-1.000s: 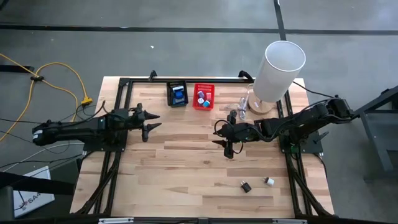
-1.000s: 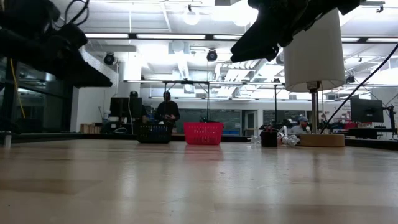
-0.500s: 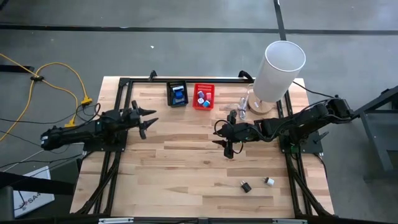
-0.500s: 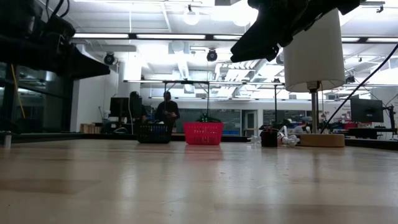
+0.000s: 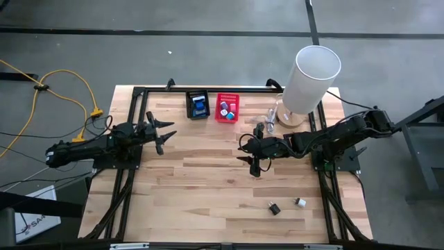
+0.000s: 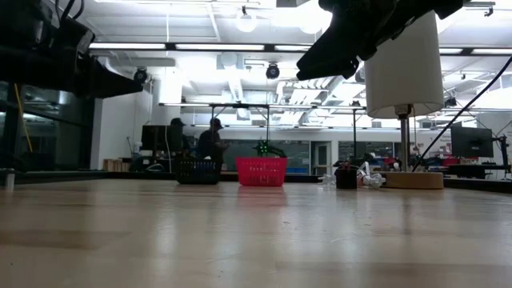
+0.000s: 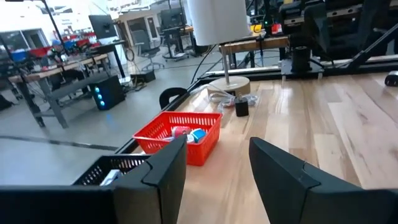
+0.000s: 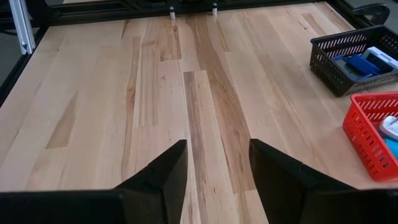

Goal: Pick & Place Office items
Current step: Put the white charger adapter into the red basket

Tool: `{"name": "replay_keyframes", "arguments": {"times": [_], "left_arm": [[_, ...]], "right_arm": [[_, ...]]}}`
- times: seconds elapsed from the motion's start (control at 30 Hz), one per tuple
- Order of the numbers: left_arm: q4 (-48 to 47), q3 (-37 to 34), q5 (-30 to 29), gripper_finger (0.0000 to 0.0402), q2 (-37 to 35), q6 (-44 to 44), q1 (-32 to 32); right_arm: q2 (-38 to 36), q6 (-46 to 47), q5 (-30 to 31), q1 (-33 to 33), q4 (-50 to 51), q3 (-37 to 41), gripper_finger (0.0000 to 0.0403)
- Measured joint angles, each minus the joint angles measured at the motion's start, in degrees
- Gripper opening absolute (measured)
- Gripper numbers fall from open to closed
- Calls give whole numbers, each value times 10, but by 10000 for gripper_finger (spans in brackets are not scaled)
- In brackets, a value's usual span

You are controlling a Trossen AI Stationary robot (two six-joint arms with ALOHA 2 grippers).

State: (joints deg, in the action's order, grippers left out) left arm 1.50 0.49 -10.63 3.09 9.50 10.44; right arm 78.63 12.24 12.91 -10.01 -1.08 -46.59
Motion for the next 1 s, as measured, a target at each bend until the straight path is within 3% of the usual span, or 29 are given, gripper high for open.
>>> {"name": "replay_keyframes", "arguments": {"times": [0.23,0.53,0.77,1.0], "left_arm": [[4,0,0,167,0,58,0],[4,-1,3,167,4,42,-1],[-13,-1,116,167,14,37,-2],[-12,-1,105,167,14,42,0]], "right_arm": [[0,0,0,0,0,0,159],[0,0,0,0,0,0,159],[0,0,0,0,0,0,159],[0,0,0,0,0,0,159]]}}
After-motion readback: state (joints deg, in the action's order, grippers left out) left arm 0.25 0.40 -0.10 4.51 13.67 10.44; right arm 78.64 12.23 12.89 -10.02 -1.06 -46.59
